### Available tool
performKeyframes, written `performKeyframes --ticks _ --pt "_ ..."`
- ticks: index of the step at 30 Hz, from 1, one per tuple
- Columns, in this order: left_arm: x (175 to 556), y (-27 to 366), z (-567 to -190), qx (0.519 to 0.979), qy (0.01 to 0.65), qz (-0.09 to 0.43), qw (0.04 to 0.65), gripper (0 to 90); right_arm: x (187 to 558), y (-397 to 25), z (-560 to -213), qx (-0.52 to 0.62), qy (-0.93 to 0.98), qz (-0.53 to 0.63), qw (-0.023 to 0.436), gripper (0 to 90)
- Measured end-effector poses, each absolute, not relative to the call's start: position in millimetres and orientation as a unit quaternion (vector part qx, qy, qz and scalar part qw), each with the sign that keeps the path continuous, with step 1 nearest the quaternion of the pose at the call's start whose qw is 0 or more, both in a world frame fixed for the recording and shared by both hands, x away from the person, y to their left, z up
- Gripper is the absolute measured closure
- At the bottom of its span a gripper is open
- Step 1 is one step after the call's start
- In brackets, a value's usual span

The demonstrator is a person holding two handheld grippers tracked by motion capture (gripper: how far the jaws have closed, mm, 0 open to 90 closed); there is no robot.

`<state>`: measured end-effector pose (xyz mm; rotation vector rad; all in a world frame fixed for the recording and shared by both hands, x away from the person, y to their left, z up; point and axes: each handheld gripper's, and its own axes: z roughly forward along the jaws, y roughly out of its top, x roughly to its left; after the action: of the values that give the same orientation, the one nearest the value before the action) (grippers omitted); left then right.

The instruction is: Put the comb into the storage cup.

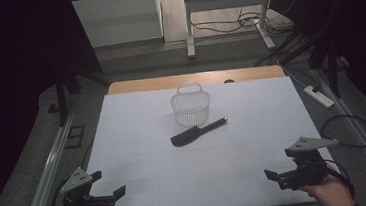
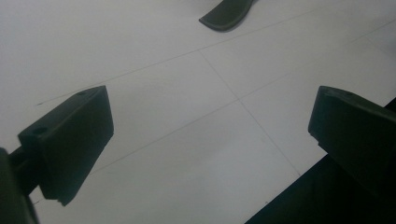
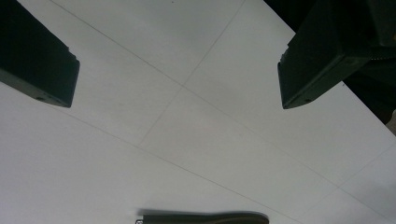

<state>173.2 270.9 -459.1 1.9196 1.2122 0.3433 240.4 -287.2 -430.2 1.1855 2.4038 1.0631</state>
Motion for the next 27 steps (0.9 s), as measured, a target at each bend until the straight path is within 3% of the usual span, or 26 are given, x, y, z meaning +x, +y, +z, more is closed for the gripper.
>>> performKeyframes --ticks 27 --pt "173.3 271.5 -459.2 0.761 0.482 0.135 0.412 1.0 268.6 -266.6 -416.4 0.381 0.838 0.373 0.119 0.0"
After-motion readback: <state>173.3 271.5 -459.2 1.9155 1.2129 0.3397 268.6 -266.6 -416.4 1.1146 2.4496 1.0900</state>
